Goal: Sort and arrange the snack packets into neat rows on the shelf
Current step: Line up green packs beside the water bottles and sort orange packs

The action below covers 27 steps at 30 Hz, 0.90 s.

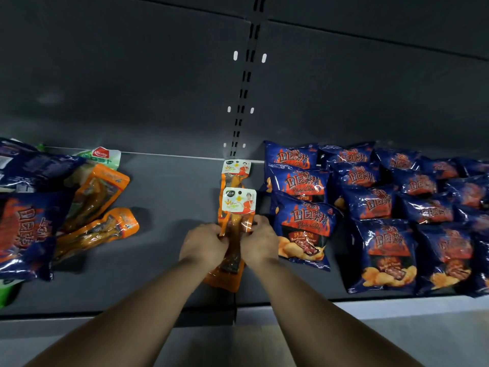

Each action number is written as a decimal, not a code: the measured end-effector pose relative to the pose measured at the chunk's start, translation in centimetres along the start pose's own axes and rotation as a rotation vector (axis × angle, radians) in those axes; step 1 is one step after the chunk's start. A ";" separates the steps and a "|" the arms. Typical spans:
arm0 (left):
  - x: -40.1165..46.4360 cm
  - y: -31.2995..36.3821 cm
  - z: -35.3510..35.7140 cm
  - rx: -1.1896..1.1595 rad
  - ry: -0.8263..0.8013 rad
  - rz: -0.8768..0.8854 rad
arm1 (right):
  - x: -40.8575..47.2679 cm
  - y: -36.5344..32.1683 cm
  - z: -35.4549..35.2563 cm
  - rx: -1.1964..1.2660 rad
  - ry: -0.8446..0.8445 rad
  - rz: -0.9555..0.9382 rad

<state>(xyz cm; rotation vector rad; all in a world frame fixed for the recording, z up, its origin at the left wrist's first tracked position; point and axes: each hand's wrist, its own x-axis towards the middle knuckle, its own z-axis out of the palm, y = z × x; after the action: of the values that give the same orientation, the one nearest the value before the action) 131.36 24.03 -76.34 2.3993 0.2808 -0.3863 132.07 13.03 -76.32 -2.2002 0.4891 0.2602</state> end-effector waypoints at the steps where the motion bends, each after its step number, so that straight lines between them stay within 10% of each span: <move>1: 0.0 0.2 -0.1 0.065 -0.007 0.009 | 0.0 0.0 -0.1 -0.025 -0.001 -0.014; 27: 0.9 0.0 0.2 -0.186 -0.010 0.037 | 1.4 -0.3 -0.3 -0.150 -0.037 -0.136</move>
<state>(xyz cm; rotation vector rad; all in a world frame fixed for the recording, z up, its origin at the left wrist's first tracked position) 132.14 24.04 -76.77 2.2168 0.2557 -0.3395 133.43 12.57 -76.38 -2.3582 0.3067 0.2716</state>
